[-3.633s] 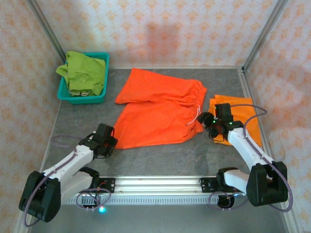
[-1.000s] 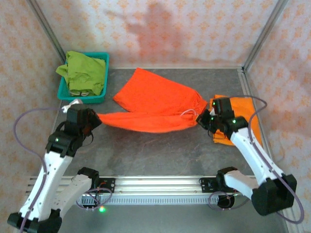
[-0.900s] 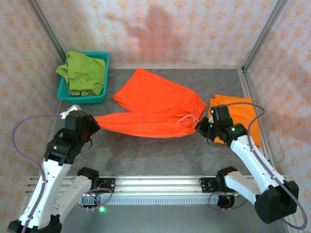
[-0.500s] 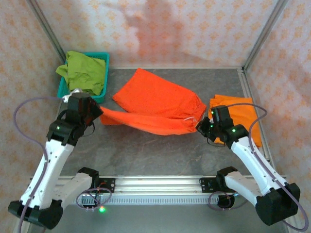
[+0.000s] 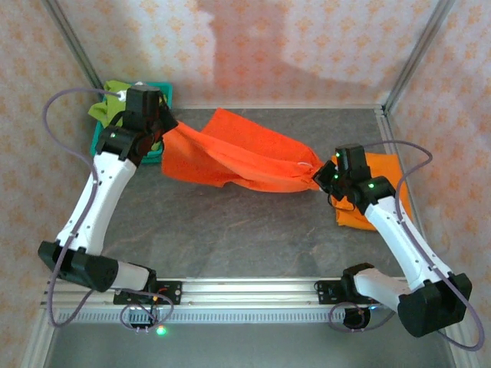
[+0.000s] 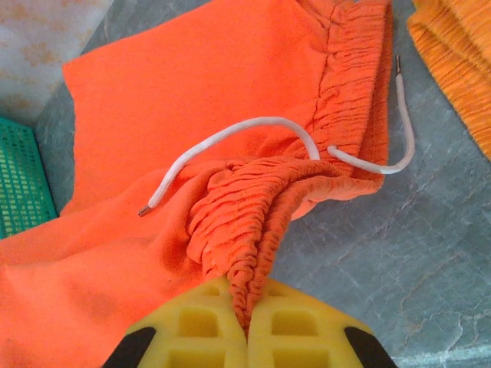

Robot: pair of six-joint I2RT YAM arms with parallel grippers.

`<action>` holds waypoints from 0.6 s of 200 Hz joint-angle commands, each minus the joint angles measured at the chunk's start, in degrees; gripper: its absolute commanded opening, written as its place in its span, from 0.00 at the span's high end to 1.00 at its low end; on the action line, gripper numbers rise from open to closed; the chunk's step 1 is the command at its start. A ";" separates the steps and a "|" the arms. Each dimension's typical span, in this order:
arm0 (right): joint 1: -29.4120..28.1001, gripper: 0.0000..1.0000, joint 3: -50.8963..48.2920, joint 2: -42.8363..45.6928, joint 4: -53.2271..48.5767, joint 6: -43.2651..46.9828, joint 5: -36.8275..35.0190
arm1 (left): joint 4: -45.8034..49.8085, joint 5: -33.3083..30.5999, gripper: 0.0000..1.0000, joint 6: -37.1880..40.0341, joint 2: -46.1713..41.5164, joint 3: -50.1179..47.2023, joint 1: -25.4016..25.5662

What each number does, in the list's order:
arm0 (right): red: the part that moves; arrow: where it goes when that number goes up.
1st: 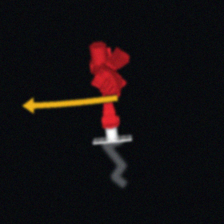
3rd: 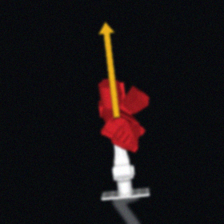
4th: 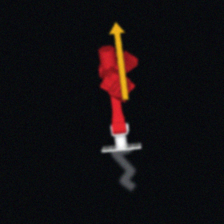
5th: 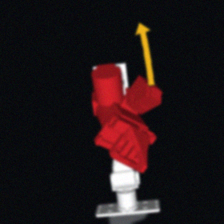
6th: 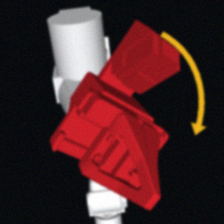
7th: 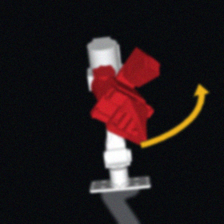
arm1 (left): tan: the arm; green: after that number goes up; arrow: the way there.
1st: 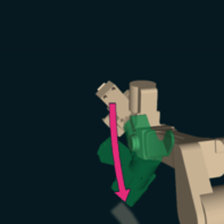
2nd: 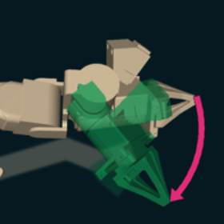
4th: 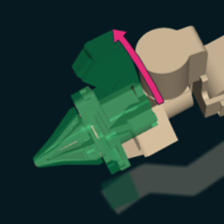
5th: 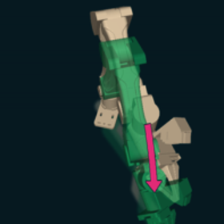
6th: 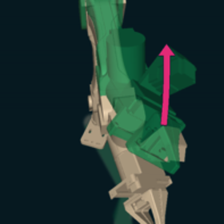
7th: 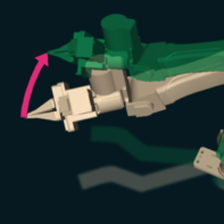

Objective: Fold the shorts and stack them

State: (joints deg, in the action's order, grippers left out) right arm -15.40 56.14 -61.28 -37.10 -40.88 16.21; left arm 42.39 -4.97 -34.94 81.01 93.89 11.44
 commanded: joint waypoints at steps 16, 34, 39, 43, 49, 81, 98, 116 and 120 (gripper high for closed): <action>2.28 1.00 2.52 -2.00 1.96 0.14 -3.02 | -0.94 -1.39 1.00 2.47 6.00 7.20 -0.68; 3.04 1.00 2.31 -3.62 2.85 0.00 -2.76 | -0.26 -0.52 1.00 2.13 10.23 10.07 -0.65; 3.17 1.00 2.23 -4.04 3.06 -0.15 -2.76 | -0.13 -0.35 1.00 2.12 11.37 10.80 -0.66; 3.27 1.00 2.15 -4.41 3.36 -0.31 -2.68 | 0.09 -0.26 1.00 2.07 12.27 11.53 -0.71; 3.50 1.00 2.09 -5.06 3.78 -0.48 -2.60 | 0.37 -0.09 1.00 2.06 13.74 12.67 -0.65; 3.88 1.00 2.56 -8.28 5.52 -0.86 -2.41 | 2.83 -0.17 1.00 1.87 21.73 19.51 -0.67; 4.28 1.00 3.16 -10.01 5.89 -0.60 -2.48 | 4.07 -0.02 1.00 1.80 26.13 23.63 -0.72; 4.91 1.00 3.69 -11.84 6.47 -0.43 -2.37 | 5.77 0.40 1.00 1.52 31.49 28.28 -0.64; 5.01 1.00 3.76 -12.21 6.68 -0.43 -2.41 | 6.08 0.48 1.00 1.54 32.54 29.26 -0.64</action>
State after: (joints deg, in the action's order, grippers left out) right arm -11.40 57.45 -71.83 -32.86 -41.19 15.84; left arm 44.86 -4.67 -33.98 109.32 117.14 11.44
